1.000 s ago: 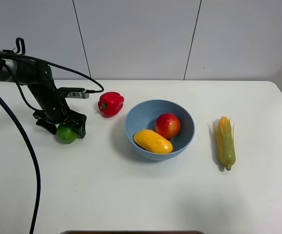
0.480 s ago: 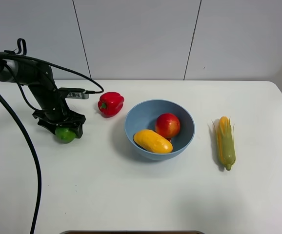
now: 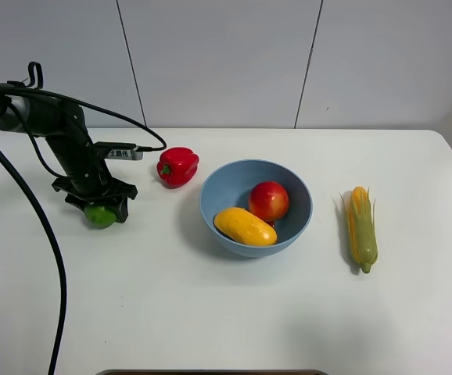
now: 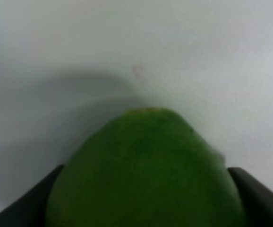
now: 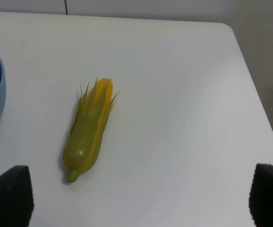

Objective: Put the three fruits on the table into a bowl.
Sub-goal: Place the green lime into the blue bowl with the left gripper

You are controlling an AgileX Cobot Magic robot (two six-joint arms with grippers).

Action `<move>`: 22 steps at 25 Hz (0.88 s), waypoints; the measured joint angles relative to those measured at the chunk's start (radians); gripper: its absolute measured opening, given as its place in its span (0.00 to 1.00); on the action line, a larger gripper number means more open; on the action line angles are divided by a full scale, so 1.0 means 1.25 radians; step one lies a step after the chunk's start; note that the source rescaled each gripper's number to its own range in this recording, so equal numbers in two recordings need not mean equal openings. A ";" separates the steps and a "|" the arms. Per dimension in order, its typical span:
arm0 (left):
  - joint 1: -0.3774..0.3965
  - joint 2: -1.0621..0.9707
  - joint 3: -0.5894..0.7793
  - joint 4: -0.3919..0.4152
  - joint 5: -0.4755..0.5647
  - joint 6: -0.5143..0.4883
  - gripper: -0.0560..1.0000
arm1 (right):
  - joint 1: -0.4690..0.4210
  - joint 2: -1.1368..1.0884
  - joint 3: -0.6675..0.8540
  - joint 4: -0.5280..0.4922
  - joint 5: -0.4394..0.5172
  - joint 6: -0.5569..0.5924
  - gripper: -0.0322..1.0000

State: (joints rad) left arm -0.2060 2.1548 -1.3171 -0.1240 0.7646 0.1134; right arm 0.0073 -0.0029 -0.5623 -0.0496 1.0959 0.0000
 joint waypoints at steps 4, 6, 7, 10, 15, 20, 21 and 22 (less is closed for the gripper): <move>0.000 0.000 0.000 0.000 0.002 -0.001 0.05 | 0.000 0.000 0.000 0.000 0.000 0.000 0.79; 0.000 0.000 0.000 -0.001 0.004 -0.012 0.05 | 0.000 0.000 0.000 0.000 0.000 0.000 0.79; 0.000 0.000 0.000 -0.001 0.007 -0.022 0.05 | 0.000 0.000 0.000 0.000 0.000 0.000 0.79; 0.000 0.000 0.000 -0.002 0.016 -0.042 0.05 | 0.000 0.000 0.000 0.000 0.000 0.000 0.79; 0.000 0.000 0.000 -0.002 0.029 -0.045 0.05 | 0.000 0.000 0.000 0.000 0.000 0.000 0.79; 0.000 0.000 0.000 -0.002 0.040 -0.045 0.05 | 0.000 0.000 0.000 0.000 0.000 0.000 0.79; 0.000 0.000 0.000 -0.002 0.045 -0.045 0.05 | 0.000 0.000 0.000 0.000 0.000 0.000 0.79; 0.000 -0.002 0.000 -0.003 0.047 -0.045 0.05 | 0.000 0.000 0.000 0.000 0.000 0.000 0.79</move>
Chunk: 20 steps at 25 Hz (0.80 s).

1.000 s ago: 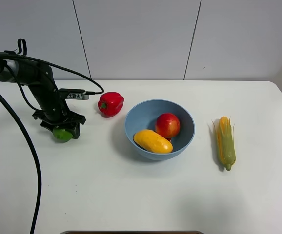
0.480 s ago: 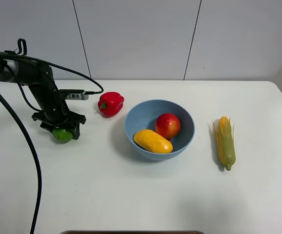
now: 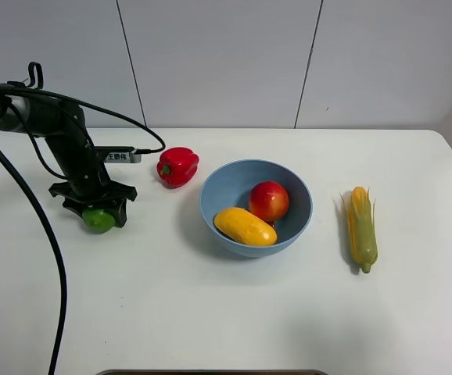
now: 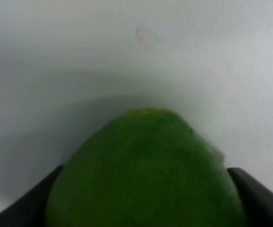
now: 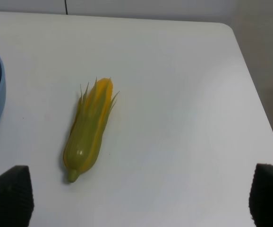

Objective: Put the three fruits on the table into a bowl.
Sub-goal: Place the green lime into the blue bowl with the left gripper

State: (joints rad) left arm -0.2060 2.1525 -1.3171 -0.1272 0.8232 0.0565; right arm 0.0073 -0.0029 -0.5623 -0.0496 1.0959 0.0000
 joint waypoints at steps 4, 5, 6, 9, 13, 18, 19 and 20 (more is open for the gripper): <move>0.000 -0.023 0.003 -0.003 0.010 -0.001 0.05 | 0.000 0.000 0.000 0.000 0.000 0.000 0.79; 0.000 -0.036 0.003 -0.004 0.011 -0.001 0.05 | 0.000 0.000 0.000 0.000 0.000 0.000 0.79; 0.000 -0.050 0.003 -0.004 0.012 -0.001 0.05 | 0.000 0.000 0.000 0.000 0.000 0.000 0.79; 0.000 -0.093 0.003 -0.012 0.023 -0.003 0.05 | 0.000 0.000 0.000 0.000 0.000 0.000 0.79; 0.000 -0.154 0.003 -0.058 0.038 -0.003 0.05 | 0.000 0.000 0.000 0.000 0.000 0.000 0.79; 0.000 -0.234 0.003 -0.145 0.041 0.013 0.05 | 0.000 0.000 0.000 0.000 0.000 0.000 0.79; 0.000 -0.250 0.003 -0.158 0.041 0.018 0.05 | 0.000 0.000 0.000 0.000 0.000 0.000 0.79; -0.001 -0.266 0.003 -0.173 0.041 0.022 0.05 | 0.000 0.000 0.000 0.000 0.000 0.000 0.79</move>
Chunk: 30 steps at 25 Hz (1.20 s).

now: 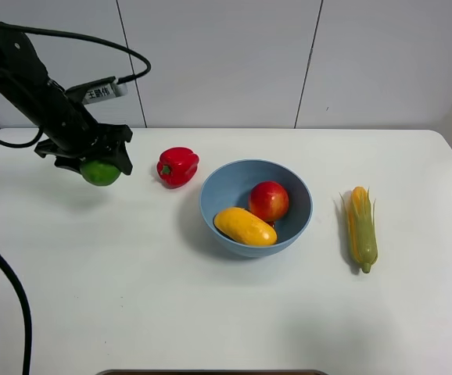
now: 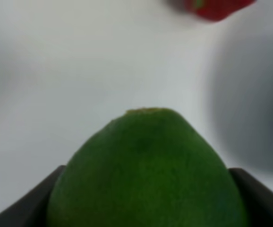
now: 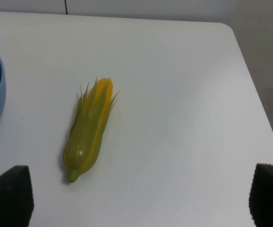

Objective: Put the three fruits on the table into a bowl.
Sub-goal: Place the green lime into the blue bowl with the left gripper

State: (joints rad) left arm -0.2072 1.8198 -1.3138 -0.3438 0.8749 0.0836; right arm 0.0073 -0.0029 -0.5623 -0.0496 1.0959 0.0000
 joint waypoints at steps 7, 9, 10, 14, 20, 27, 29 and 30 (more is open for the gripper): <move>-0.088 -0.068 0.001 -0.015 -0.009 0.018 0.05 | 0.000 0.000 0.000 0.000 0.000 0.000 0.79; -0.131 -0.069 0.001 -0.015 -0.026 0.018 0.05 | 0.000 0.000 0.000 0.000 0.000 0.000 0.79; -0.154 -0.069 0.001 -0.015 -0.043 0.018 0.05 | 0.000 0.000 0.000 0.000 0.000 0.000 0.79; -0.247 -0.069 0.001 -0.013 -0.148 0.020 0.05 | 0.000 0.000 0.000 0.000 0.000 0.000 0.79; -0.363 -0.045 0.001 -0.010 -0.303 0.021 0.05 | 0.000 0.000 0.000 0.000 0.000 0.000 0.79; -0.436 0.036 0.002 -0.008 -0.393 0.021 0.05 | 0.000 0.000 0.000 0.000 0.000 0.000 0.79; -0.448 0.058 0.002 -0.009 -0.415 0.021 0.05 | 0.000 0.000 0.000 0.000 0.000 0.000 0.79; -0.452 0.068 0.002 -0.012 -0.426 0.021 0.05 | 0.000 0.000 0.000 0.000 0.000 0.000 0.79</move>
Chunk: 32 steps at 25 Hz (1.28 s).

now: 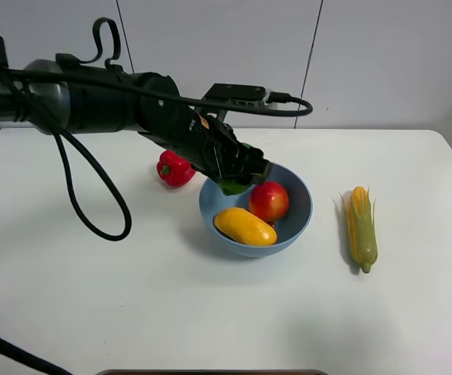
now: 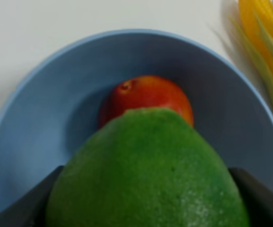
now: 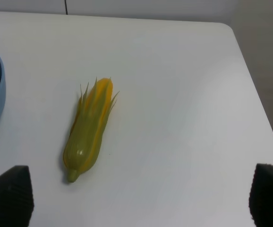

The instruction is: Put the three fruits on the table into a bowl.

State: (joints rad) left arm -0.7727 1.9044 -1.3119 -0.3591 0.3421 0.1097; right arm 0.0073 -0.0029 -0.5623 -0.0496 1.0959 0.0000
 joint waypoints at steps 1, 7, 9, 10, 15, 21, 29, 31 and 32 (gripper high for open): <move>-0.002 0.007 0.000 -0.004 -0.010 0.000 0.05 | 0.000 0.000 0.000 0.000 0.000 0.000 0.79; -0.009 0.028 0.000 -0.007 -0.041 0.000 0.08 | 0.000 0.000 0.000 0.000 0.000 0.000 0.79; -0.009 0.028 0.000 0.008 -0.048 0.000 0.34 | 0.000 0.000 0.000 0.000 0.000 0.000 0.79; -0.009 0.028 0.000 0.018 -0.050 0.000 0.48 | 0.000 0.000 0.000 0.000 0.000 0.000 0.79; -0.009 0.028 0.000 0.054 -0.048 0.000 0.94 | 0.000 0.000 0.000 0.000 0.000 0.000 0.79; 0.024 -0.017 0.000 0.084 0.024 0.002 0.98 | 0.000 0.000 0.000 0.000 0.000 0.000 0.79; 0.152 -0.136 0.000 0.167 0.232 0.002 0.98 | 0.000 0.000 0.000 0.000 0.000 0.000 0.79; 0.190 -0.172 0.000 0.172 0.288 0.002 0.98 | 0.000 0.000 0.000 0.000 0.000 0.000 0.79; 0.211 -0.189 0.000 0.174 0.315 0.002 0.98 | 0.000 0.000 0.000 0.000 0.000 0.000 0.79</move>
State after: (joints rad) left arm -0.5090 1.6679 -1.3119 -0.1415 0.7354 0.1127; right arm 0.0073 -0.0029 -0.5623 -0.0496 1.0959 0.0000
